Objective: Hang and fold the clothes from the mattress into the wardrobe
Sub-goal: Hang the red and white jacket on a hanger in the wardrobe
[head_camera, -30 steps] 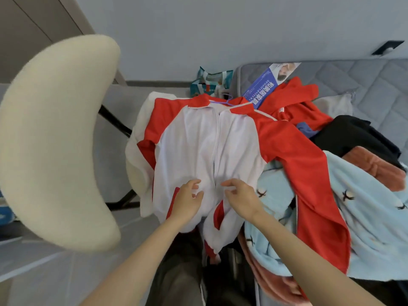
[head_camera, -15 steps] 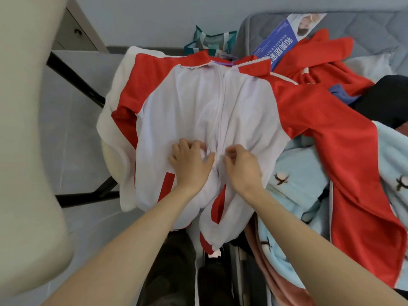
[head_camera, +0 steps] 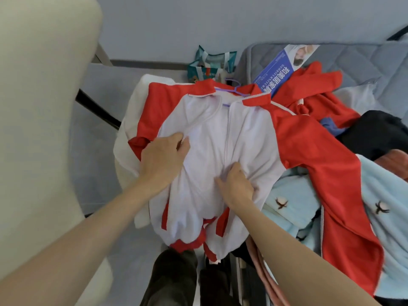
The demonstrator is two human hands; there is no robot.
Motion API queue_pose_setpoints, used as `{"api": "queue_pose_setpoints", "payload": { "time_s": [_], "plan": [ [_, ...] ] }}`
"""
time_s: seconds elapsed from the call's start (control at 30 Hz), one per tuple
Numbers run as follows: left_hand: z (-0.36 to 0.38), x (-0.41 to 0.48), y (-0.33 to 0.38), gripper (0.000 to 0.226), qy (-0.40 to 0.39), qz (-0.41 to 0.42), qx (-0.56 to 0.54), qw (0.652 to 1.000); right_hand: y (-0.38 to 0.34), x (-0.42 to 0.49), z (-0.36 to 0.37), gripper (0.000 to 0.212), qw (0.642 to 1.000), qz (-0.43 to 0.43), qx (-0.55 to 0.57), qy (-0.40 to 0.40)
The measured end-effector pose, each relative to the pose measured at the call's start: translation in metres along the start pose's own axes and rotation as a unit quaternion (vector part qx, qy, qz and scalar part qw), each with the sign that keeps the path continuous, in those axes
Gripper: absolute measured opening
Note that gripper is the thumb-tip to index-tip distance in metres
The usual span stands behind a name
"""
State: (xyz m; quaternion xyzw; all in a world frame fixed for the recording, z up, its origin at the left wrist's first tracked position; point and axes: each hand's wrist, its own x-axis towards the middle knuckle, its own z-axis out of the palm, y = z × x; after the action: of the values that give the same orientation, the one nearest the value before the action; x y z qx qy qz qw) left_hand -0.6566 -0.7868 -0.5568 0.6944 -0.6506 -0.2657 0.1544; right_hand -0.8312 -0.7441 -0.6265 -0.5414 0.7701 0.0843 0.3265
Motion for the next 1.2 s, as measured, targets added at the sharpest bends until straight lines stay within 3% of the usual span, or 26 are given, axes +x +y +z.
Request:
{"api": "queue_pose_setpoints", "payload": {
  "time_s": [0.1,0.17,0.23,0.3,0.37,0.47,0.67,0.8,0.97,1.07,1.13,1.2],
  "plan": [
    [-0.029,0.037,0.003,0.041,0.082,0.008,-0.036,0.996,-0.005,0.006,0.004,0.029,1.000,0.021,-0.008,0.013],
    [-0.023,0.057,0.005,0.035,0.035,0.008,-0.052,0.998,-0.005,0.007,0.008,0.027,0.999,0.026,-0.015,0.019],
    [0.002,0.061,0.003,0.032,-0.068,-0.026,-0.063,0.995,0.000,0.007,0.011,0.025,0.999,0.015,-0.035,0.026],
    [0.032,0.047,-0.001,0.059,-0.153,-0.076,-0.046,0.984,0.003,0.008,0.013,0.022,0.998,0.003,-0.055,0.032],
    [0.057,0.023,-0.005,0.077,-0.161,-0.104,0.004,0.981,0.005,0.010,0.015,0.023,0.997,-0.008,-0.075,0.029],
    [0.080,-0.006,-0.006,0.074,-0.154,-0.113,0.041,0.981,0.007,0.012,0.018,0.030,0.993,-0.021,-0.110,0.031],
    [0.084,-0.007,-0.018,0.043,-0.103,-0.045,0.076,0.991,0.011,0.018,0.023,0.028,0.987,-0.031,-0.151,0.051],
    [0.058,-0.001,-0.028,0.039,-0.042,0.037,0.117,0.991,0.008,0.016,0.029,0.040,0.985,-0.027,-0.159,0.065],
    [0.021,0.024,-0.041,0.052,-0.033,0.141,0.175,0.974,0.008,0.020,0.029,0.031,0.983,-0.021,-0.164,0.075],
    [0.025,0.032,-0.036,0.042,-0.123,0.026,0.002,0.992,0.005,0.022,0.023,0.037,0.984,-0.017,-0.170,0.058],
    [0.037,0.025,-0.030,0.063,-0.144,-0.021,-0.043,0.988,0.004,0.024,0.022,0.033,0.986,-0.016,-0.159,0.045],
    [0.051,0.011,-0.028,0.079,-0.113,-0.028,-0.027,0.993,0.006,0.025,0.022,0.026,0.988,-0.020,-0.143,0.045]
  ]
}}
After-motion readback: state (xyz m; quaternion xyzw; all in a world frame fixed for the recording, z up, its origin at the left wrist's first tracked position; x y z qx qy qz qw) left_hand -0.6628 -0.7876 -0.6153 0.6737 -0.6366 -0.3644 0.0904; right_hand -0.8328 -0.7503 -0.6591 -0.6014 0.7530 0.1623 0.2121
